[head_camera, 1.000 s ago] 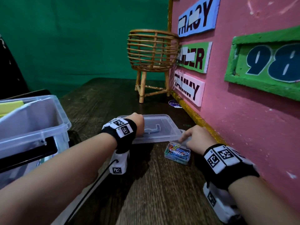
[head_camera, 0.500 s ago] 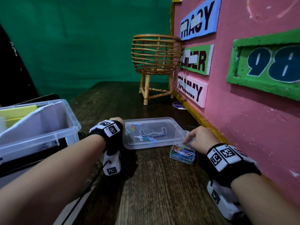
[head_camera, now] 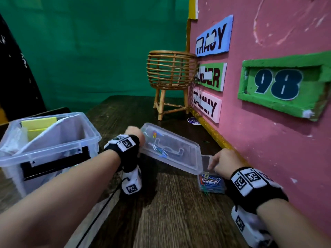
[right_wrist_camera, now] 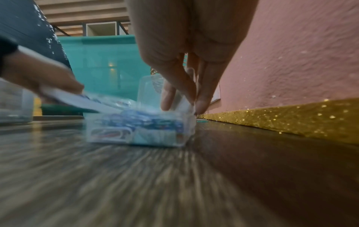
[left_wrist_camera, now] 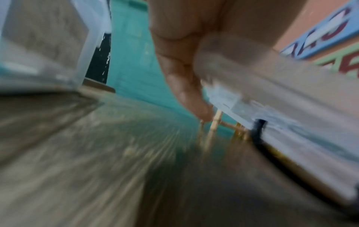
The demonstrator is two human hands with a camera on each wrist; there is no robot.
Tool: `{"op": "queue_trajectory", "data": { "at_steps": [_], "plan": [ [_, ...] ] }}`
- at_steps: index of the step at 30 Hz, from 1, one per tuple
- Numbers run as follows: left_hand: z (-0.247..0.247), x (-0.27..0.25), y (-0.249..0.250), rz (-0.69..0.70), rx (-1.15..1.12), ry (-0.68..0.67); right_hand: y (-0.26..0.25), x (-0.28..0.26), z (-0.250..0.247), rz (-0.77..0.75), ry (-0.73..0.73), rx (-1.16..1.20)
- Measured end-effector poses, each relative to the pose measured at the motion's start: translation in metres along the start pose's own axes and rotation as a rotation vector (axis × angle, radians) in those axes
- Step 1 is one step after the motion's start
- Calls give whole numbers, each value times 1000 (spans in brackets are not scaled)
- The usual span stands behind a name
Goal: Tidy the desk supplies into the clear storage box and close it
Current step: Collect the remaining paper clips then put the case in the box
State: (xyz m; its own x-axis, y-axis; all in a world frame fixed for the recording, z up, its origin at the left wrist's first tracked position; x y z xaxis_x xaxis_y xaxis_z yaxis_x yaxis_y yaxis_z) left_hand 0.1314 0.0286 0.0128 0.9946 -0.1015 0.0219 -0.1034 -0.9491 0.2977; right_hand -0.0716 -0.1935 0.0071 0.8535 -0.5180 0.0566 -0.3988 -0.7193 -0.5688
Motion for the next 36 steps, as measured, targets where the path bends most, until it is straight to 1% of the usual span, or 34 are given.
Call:
{"op": "queue_trajectory", "data": {
  "at_steps": [1, 2, 5, 7, 13, 17, 19, 20, 21, 23, 26, 28, 30, 31, 32, 33, 35, 36],
  "plan": [
    [-15, -2, -1, -23, -92, 67, 0, -2, -1, 4, 0, -1],
    [-33, -7, 1, -4, -118, 123, -1, -4, -1, 2, 2, -4],
    [-74, -14, 18, 145, -247, 241, -3, -7, -2, -3, 9, -23],
    [-97, -26, 32, 263, -274, 315, -2, -7, -2, 2, 9, -16],
    [-133, -61, 78, 554, -79, 510, -1, -5, -1, 12, 5, 13],
    [-138, -92, 101, 764, 49, 661, 0, -2, 0, 2, 5, -4],
    [-135, -100, 105, 815, 85, 717, 0, 0, 1, -8, 7, 1],
    [-135, -101, 103, 817, 72, 746, 0, 0, 1, -12, 5, 0],
    [-135, -99, 99, 790, 34, 757, 0, 0, 2, -16, 3, -1],
    [-136, -84, 83, 667, -109, 746, -2, 0, 2, -35, -10, -8],
    [-124, -52, 48, 372, -370, 649, -7, 0, 5, -84, -42, -24],
    [-102, -31, 23, 137, -535, 532, -9, 2, 9, -101, -68, -8],
    [-70, -9, 0, -89, -674, 359, -9, 4, 13, -113, -92, 13],
    [-54, -2, -11, -186, -686, 266, -10, 4, 14, -119, -100, 18],
    [-41, 2, -20, -266, -629, 183, -10, 4, 14, -127, -105, 19],
    [-34, 5, -27, -319, -538, 141, -10, 4, 15, -135, -106, 20],
    [-33, 7, -31, -324, -326, 135, -13, 4, 14, -156, -102, 30],
    [-36, 0, -30, -316, -282, 172, -14, 3, 14, -165, -103, 40]
  ]
}}
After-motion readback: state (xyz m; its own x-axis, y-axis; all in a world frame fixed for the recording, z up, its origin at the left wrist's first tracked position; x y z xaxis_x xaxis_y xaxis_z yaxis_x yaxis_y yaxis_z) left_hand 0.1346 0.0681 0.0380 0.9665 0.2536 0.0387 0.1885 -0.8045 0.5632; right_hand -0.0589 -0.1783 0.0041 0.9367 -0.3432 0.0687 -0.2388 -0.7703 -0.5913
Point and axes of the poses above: each hand's wrist, its own x-axis towards the middle knuckle, its own z-axis out of the palm, y = z × x, the point moved 9 cm from there along x, towards the middle knuckle, and after that the axes turned 9 degrees about x, right-handed, at the moved point
